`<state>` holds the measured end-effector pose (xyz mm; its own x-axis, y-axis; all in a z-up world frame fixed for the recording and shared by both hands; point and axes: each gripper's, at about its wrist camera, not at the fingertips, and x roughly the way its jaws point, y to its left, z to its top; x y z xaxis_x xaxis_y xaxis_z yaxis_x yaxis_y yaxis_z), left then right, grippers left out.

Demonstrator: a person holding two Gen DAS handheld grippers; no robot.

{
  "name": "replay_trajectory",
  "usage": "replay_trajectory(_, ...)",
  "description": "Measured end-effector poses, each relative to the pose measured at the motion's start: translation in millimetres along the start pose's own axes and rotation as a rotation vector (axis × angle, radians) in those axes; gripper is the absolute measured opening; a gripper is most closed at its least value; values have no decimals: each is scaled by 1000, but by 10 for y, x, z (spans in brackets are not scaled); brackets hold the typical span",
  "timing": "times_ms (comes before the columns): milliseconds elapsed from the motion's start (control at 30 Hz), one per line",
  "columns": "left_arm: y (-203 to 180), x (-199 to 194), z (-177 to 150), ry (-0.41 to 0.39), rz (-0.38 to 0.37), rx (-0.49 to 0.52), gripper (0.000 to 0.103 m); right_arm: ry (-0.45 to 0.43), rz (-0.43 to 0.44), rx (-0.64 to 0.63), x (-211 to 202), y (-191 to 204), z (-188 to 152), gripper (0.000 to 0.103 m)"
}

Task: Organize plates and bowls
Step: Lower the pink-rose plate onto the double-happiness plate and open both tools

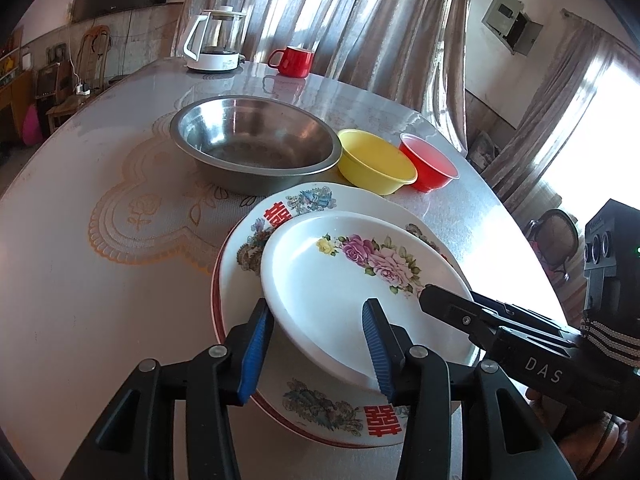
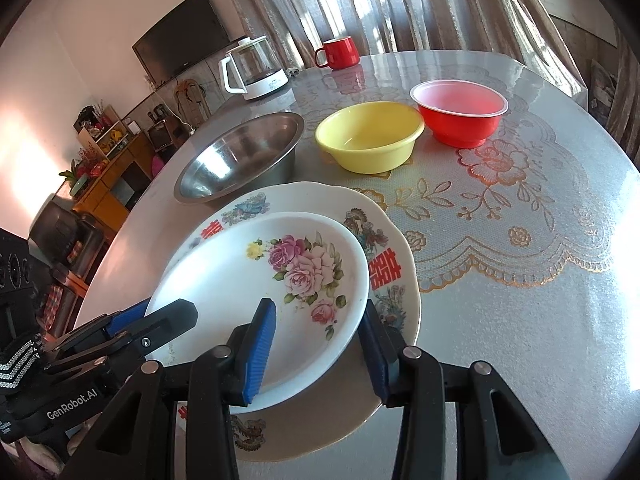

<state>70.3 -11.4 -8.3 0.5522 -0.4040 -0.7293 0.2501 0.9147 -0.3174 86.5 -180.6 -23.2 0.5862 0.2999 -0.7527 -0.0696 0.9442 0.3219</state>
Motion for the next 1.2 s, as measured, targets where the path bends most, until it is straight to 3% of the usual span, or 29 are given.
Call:
replay_trajectory(767,-44,-225,-39,-53,-17,20,48,-2,-32,-13,-109,12,-48,44)
replay_trajectory(1200,-85,-134,-123,-24,78,74,51,0,-56,-47,-106,62,-69,44)
